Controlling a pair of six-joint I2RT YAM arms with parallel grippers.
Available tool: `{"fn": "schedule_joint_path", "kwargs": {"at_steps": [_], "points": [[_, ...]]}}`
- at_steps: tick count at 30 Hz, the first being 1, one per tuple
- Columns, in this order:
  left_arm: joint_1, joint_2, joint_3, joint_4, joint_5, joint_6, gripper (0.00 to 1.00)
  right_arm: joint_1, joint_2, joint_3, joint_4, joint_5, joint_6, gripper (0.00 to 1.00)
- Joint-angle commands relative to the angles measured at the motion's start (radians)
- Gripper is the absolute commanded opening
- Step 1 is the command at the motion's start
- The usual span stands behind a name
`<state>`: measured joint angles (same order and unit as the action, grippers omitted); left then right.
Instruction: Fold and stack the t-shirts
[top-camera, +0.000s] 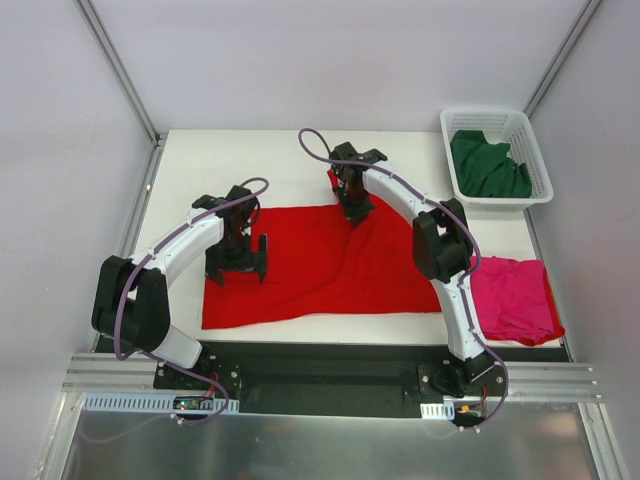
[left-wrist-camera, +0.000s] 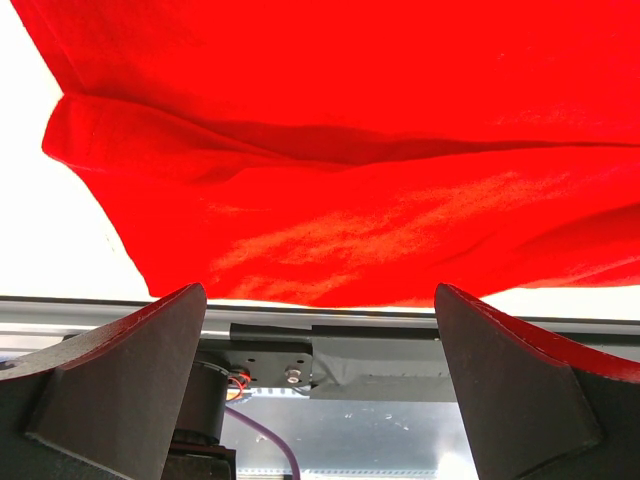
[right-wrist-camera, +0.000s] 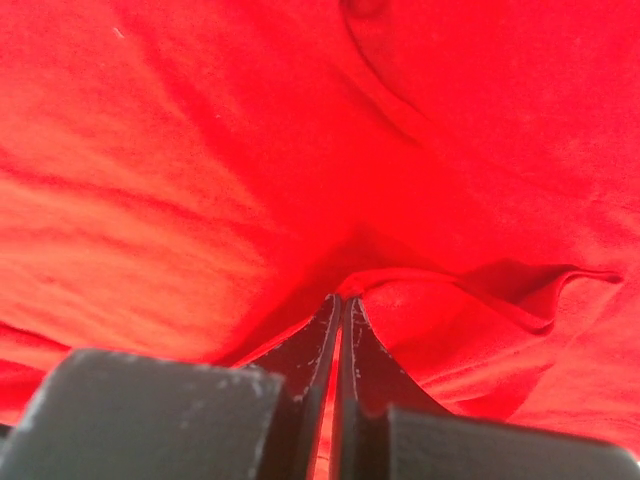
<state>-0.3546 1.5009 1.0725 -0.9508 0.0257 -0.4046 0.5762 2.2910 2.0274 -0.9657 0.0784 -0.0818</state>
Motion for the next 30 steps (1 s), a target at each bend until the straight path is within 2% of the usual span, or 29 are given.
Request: {"fn": "schedule_joint_path", "kwargs": {"at_steps": [1,9,17,19,20,21,22,27,30], "points": [[-0.012,-0.013,-0.003,-0.028,0.003,0.01,0.99,0.011,-0.045,0.054,-0.015,-0.041,0.002,0.01],[-0.012,-0.021,-0.016,-0.029,0.002,0.007,0.99,0.027,-0.028,0.119,-0.027,-0.071,0.004,0.01],[-0.012,-0.018,-0.006,-0.029,0.006,0.006,0.99,0.051,-0.016,0.1,-0.03,-0.114,-0.003,0.02],[-0.012,-0.018,-0.006,-0.028,0.006,0.007,0.99,0.051,-0.016,0.093,-0.036,-0.106,-0.003,0.2],[-0.012,-0.018,-0.006,-0.028,0.008,0.009,0.99,0.051,-0.018,0.09,-0.038,-0.106,-0.003,0.56],[-0.011,-0.018,-0.005,-0.028,0.006,0.009,0.99,0.051,-0.022,0.083,-0.038,-0.104,-0.001,0.83],[-0.011,-0.018,-0.006,-0.029,0.008,0.012,0.99,0.051,-0.033,0.071,-0.034,-0.104,-0.003,0.96],[-0.012,-0.005,-0.012,-0.037,-0.021,0.012,0.99,0.056,-0.148,-0.025,-0.004,-0.131,0.008,0.96],[-0.003,0.015,-0.035,-0.022,-0.049,0.007,0.99,0.057,-0.263,-0.131,0.036,-0.198,0.02,0.96]]}}
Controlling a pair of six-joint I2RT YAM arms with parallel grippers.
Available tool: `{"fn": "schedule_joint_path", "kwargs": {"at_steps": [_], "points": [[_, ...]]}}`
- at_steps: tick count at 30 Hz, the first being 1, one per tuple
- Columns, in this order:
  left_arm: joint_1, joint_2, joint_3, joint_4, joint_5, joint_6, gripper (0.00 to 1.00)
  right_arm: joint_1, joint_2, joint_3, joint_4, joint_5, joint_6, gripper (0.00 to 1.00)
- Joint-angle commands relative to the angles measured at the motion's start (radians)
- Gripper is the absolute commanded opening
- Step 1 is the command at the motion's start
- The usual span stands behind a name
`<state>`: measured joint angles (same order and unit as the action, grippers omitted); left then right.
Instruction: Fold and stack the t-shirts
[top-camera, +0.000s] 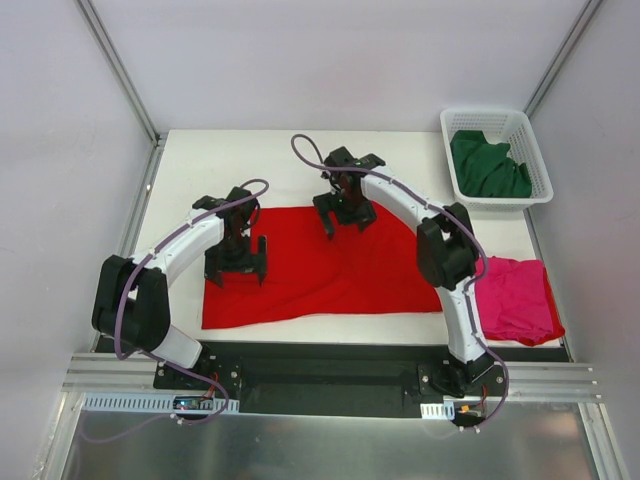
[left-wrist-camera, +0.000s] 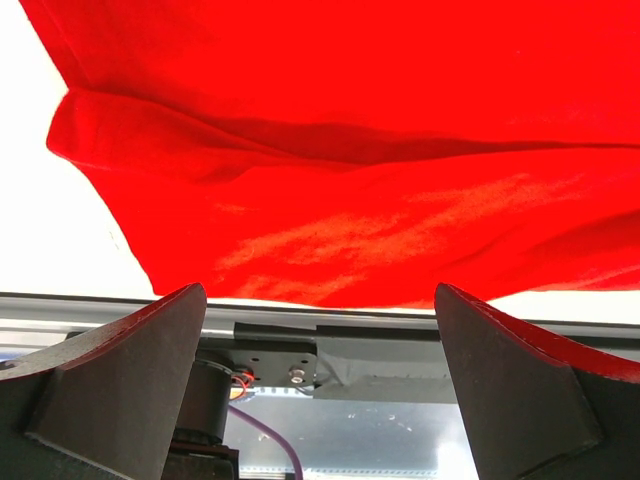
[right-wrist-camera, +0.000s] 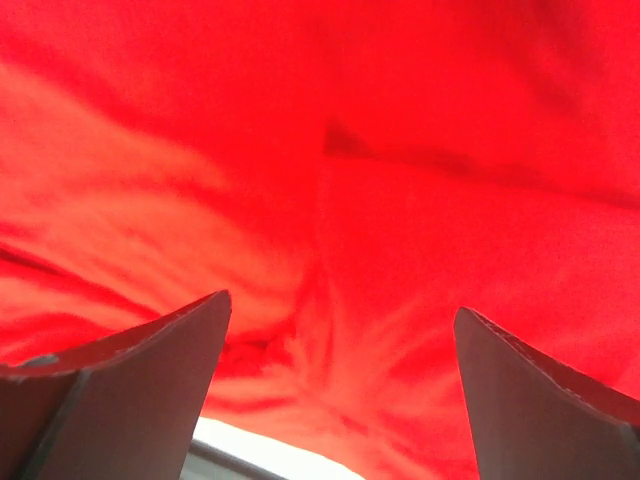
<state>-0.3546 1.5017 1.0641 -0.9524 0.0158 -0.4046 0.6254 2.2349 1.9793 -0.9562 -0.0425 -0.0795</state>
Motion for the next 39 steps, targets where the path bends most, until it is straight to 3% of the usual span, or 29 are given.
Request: {"fn": "schedule_joint_path", "kwargs": {"at_steps": [1,6,13,24,33,39], "points": [[0.002,0.023,-0.035,-0.016,-0.039,0.009,0.99,0.01,-0.233,-0.12,0.03,-0.095,0.021,0.96],[0.1,0.034,-0.102,0.067,-0.036,0.042,0.99,0.016,-0.401,-0.334,0.086,-0.143,0.03,0.96],[0.215,0.129,-0.055,0.107,-0.04,0.104,0.99,0.03,-0.512,-0.448,0.094,-0.166,0.044,0.96],[0.226,0.199,0.068,0.107,-0.027,0.098,0.99,0.039,-0.517,-0.451,0.06,-0.157,0.038,0.96],[0.226,0.192,0.025,0.107,0.012,0.101,0.99,0.037,-0.5,-0.444,0.039,-0.16,0.035,0.96],[0.226,0.141,-0.026,0.104,0.012,0.099,0.83,0.04,-0.48,-0.432,0.025,-0.161,0.034,0.96]]}}
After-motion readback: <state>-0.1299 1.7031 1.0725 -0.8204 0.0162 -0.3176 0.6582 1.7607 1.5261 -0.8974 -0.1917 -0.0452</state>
